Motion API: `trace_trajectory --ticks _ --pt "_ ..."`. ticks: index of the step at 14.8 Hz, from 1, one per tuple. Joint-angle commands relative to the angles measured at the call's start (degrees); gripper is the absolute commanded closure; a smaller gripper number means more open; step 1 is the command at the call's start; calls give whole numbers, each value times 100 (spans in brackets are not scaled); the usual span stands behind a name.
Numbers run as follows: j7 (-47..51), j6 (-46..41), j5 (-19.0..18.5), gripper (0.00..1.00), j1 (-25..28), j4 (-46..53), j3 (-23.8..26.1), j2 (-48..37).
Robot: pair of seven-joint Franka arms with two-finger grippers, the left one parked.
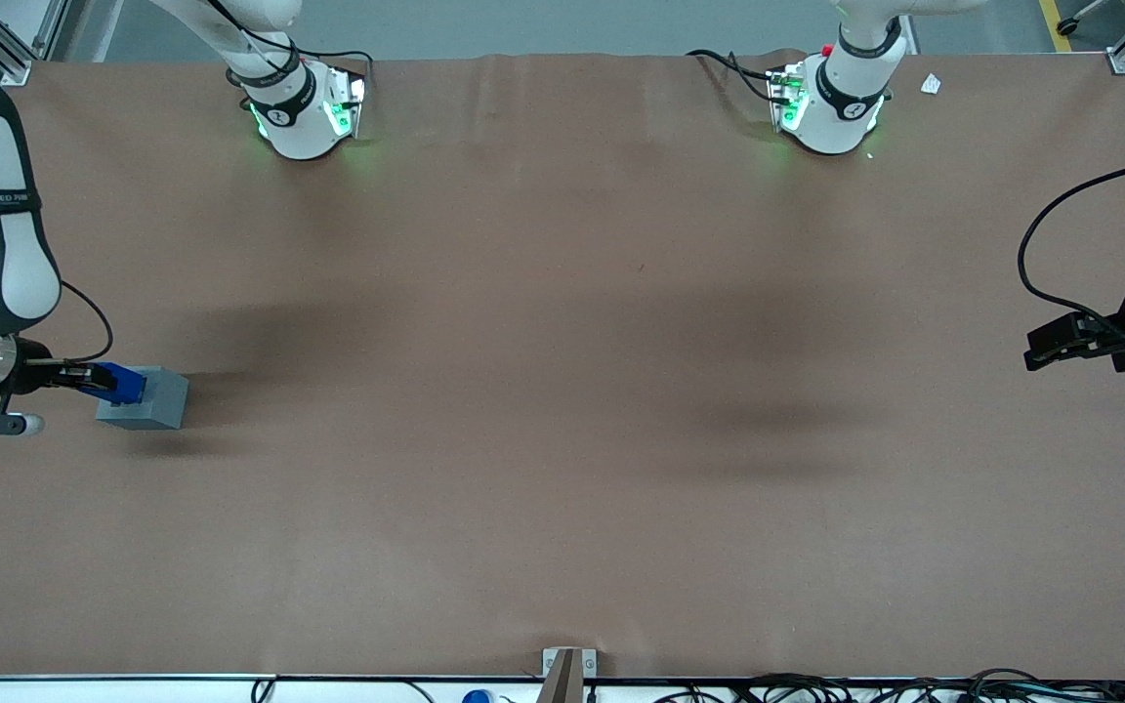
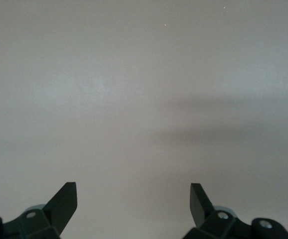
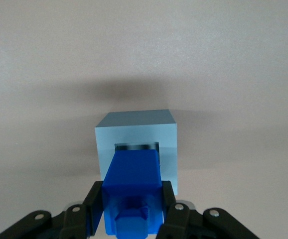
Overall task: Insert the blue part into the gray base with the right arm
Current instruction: 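Lower the blue block into the gray base's opening with the right gripper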
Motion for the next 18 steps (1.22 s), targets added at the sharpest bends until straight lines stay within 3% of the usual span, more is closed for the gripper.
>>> trace_trajectory --ticks 1,18 --pt "42 68 52 85 -134 -67 95 -48" --pt "51 59 61 85 -117 -75 95 22"
